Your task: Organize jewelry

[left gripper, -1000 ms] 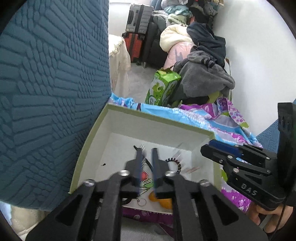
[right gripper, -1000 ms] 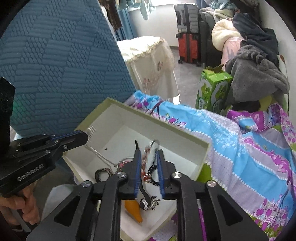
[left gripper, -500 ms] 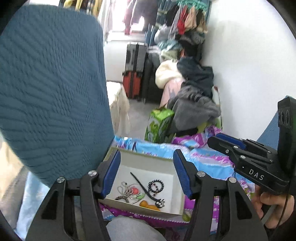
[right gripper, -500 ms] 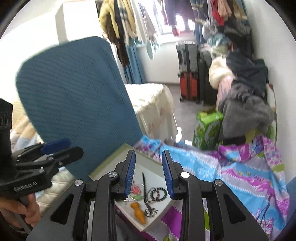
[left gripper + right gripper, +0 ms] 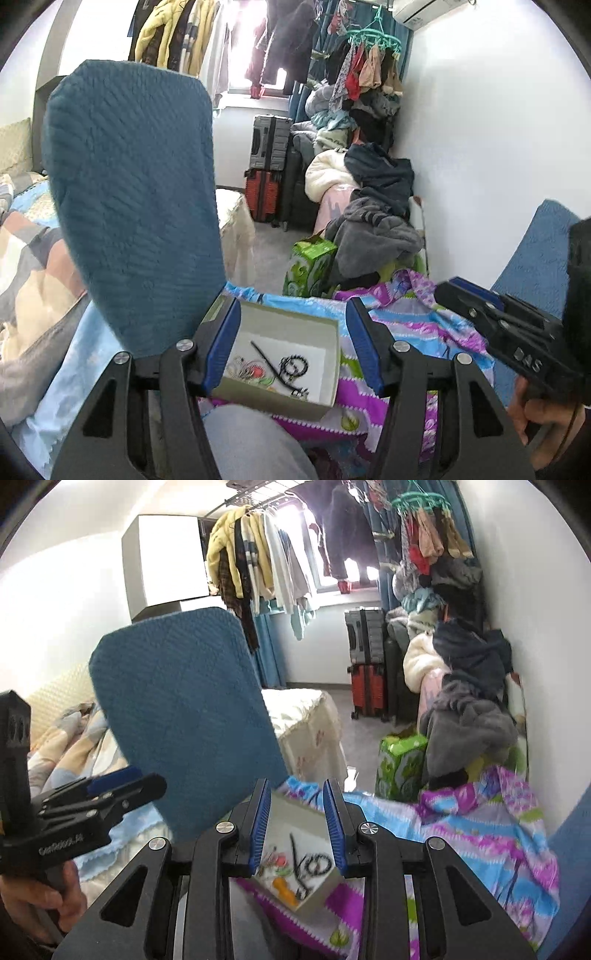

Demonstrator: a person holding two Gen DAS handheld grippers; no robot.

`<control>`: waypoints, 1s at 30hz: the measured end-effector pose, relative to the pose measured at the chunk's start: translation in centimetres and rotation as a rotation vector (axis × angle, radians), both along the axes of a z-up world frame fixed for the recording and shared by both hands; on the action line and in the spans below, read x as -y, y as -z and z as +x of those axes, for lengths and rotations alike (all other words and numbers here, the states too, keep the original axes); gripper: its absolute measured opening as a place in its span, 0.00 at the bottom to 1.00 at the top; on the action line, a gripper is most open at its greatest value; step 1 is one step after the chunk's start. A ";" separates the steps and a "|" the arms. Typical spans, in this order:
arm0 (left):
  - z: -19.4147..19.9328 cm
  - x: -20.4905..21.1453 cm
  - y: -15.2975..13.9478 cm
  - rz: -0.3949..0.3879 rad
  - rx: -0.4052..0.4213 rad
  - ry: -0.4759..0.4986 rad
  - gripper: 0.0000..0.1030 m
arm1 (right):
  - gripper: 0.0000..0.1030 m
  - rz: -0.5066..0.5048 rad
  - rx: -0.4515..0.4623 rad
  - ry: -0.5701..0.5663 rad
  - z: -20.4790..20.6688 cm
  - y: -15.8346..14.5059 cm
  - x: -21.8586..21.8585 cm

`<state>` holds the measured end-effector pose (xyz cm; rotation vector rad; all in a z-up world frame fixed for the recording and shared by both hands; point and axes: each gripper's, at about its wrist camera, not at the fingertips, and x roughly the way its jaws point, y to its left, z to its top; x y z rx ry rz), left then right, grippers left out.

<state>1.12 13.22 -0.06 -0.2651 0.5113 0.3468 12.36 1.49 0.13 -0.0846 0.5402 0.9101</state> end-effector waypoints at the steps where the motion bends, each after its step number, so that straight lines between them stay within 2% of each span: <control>1: -0.2 0.0 0.4 -0.013 -0.003 0.004 0.58 | 0.27 -0.006 0.003 0.003 -0.6 0.2 0.3; 7: -1.3 0.8 2.9 -0.021 -0.062 0.000 0.58 | 0.27 -0.028 -0.004 0.017 -3.0 2.1 1.4; 9: -1.6 1.3 3.5 -0.003 -0.090 -0.008 0.58 | 0.27 -0.043 -0.016 0.019 -3.5 2.7 1.6; 15: -2.3 1.8 3.7 -0.015 -0.084 0.003 0.58 | 0.28 -0.067 -0.030 0.074 -4.1 4.1 2.9; 19: -2.3 1.9 3.6 -0.020 -0.082 0.018 0.58 | 0.34 -0.064 -0.030 0.098 -4.6 4.5 3.4; 30: -2.6 2.5 3.5 0.012 -0.101 0.006 0.58 | 0.41 -0.043 -0.026 0.129 -5.2 4.0 4.3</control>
